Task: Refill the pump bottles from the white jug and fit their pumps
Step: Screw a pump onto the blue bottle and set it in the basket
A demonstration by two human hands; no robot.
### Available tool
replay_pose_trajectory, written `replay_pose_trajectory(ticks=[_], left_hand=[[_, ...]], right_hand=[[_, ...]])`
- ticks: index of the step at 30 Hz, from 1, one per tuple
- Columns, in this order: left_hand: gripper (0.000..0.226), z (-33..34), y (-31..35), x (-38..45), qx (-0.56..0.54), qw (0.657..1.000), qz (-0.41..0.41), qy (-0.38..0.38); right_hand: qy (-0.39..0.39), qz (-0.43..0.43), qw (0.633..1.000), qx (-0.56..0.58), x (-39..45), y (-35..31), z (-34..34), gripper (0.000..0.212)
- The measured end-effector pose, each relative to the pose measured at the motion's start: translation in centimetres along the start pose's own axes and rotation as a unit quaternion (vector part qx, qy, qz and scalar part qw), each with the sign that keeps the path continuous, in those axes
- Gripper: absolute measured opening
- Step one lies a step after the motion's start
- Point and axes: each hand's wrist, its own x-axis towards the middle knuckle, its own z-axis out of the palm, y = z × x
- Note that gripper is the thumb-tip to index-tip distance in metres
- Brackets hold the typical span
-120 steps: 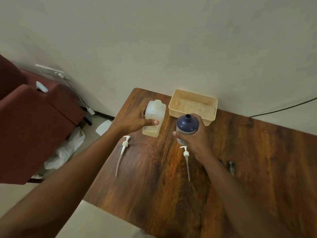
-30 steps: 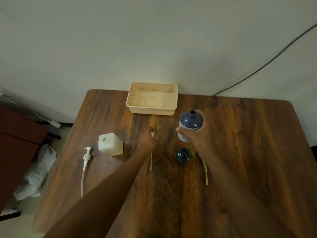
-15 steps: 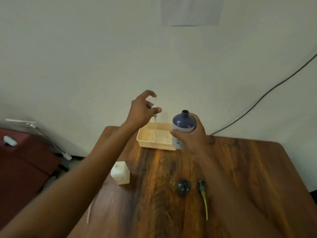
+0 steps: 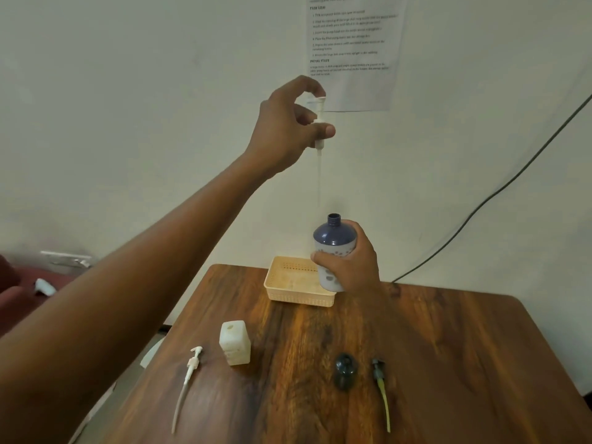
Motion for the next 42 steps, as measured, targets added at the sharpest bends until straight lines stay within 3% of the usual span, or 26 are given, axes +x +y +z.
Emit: replay_pose_trajectory(ticks=[15, 42], left_hand=[[0.044, 2.7, 0.8, -1.9, -0.01, 1.0, -0.005, -0.022], [0.044, 8.0, -3.7, -7.8, -0.06, 0.996, -0.062, -0.036]], right_hand=[[-0.015, 0.013, 0.999, -0.028, 0.1, -1.1, -0.9, 0.067], [0.05, -0.016, 0.997, -0.053, 1.1, -1.8, -2.1, 0.071]])
